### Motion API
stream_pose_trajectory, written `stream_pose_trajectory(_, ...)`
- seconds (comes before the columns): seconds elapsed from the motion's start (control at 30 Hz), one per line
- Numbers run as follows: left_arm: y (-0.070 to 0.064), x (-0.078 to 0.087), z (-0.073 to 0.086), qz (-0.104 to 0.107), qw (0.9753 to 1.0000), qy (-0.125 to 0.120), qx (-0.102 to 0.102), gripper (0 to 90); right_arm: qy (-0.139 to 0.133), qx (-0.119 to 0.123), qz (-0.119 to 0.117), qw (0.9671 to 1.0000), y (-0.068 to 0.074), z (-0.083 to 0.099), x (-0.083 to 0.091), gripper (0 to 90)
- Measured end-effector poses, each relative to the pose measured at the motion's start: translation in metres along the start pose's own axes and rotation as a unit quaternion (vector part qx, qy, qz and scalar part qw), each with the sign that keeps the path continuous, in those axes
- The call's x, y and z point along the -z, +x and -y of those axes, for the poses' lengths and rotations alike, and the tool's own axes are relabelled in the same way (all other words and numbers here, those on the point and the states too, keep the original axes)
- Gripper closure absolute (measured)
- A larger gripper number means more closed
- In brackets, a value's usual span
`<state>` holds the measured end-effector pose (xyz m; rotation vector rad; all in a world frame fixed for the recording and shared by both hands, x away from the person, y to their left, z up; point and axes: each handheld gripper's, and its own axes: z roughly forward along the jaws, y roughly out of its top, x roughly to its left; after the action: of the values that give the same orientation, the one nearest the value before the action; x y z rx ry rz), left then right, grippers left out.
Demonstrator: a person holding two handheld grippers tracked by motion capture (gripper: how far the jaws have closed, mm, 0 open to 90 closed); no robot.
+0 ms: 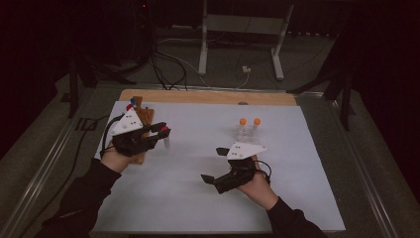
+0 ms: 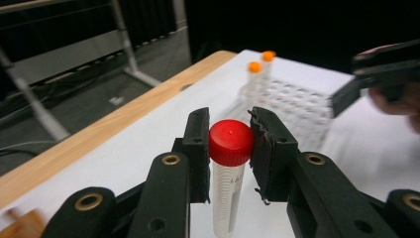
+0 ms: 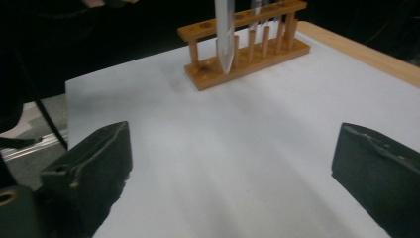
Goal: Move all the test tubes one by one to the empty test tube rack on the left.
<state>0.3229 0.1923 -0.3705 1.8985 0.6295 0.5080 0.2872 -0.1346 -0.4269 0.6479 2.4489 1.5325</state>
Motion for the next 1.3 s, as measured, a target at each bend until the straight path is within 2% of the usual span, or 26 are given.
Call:
stream_pose_trajectory(0.1, 0.012, 0.007, 0.000, -0.020, 0.9997, -0.004, 0.010, 71.7, -0.006, -0.004, -0.003, 1.0000, -0.001, 0.000, 0.001, 0.8)
stream_pose_trajectory(0.17, 0.020, 0.011, 0.000, -0.034, 0.9993, -0.005, 0.016, 71.7, -0.005, -0.002, 0.003, 1.0000, 0.000, 0.000, 0.002, 0.8)
stream_pose_trajectory(0.33, 0.041, 0.022, 0.001, -0.071, 0.9969, -0.013, 0.032, 71.7, -0.003, 0.003, 0.001, 1.0000, 0.001, 0.000, 0.001, 0.8)
stream_pose_trajectory(0.5, 0.060, 0.030, 0.004, -0.106, 0.9933, -0.013, 0.042, 71.8, -0.003, 0.002, 0.000, 1.0000, 0.000, 0.000, 0.001, 0.8)
stream_pose_trajectory(0.67, 0.076, 0.035, 0.007, -0.129, 0.9902, -0.011, 0.052, 71.8, -0.002, 0.003, -0.002, 1.0000, 0.001, 0.000, 0.000, 0.8)
stream_pose_trajectory(0.8, 0.088, 0.037, 0.011, -0.154, 0.9863, -0.013, 0.058, 71.8, 0.000, 0.003, -0.003, 1.0000, 0.000, 0.001, 0.000, 0.8)
stream_pose_trajectory(1.1, 0.110, 0.027, 0.029, -0.188, 0.9784, -0.007, 0.086, 71.8, -0.001, 0.005, -0.002, 1.0000, 0.001, 0.001, 0.000, 0.8)
stream_pose_trajectory(1.3, 0.116, 0.019, 0.041, -0.196, 0.9757, 0.004, 0.098, 71.7, 0.001, 0.005, -0.002, 1.0000, 0.001, 0.001, 0.000, 0.9)
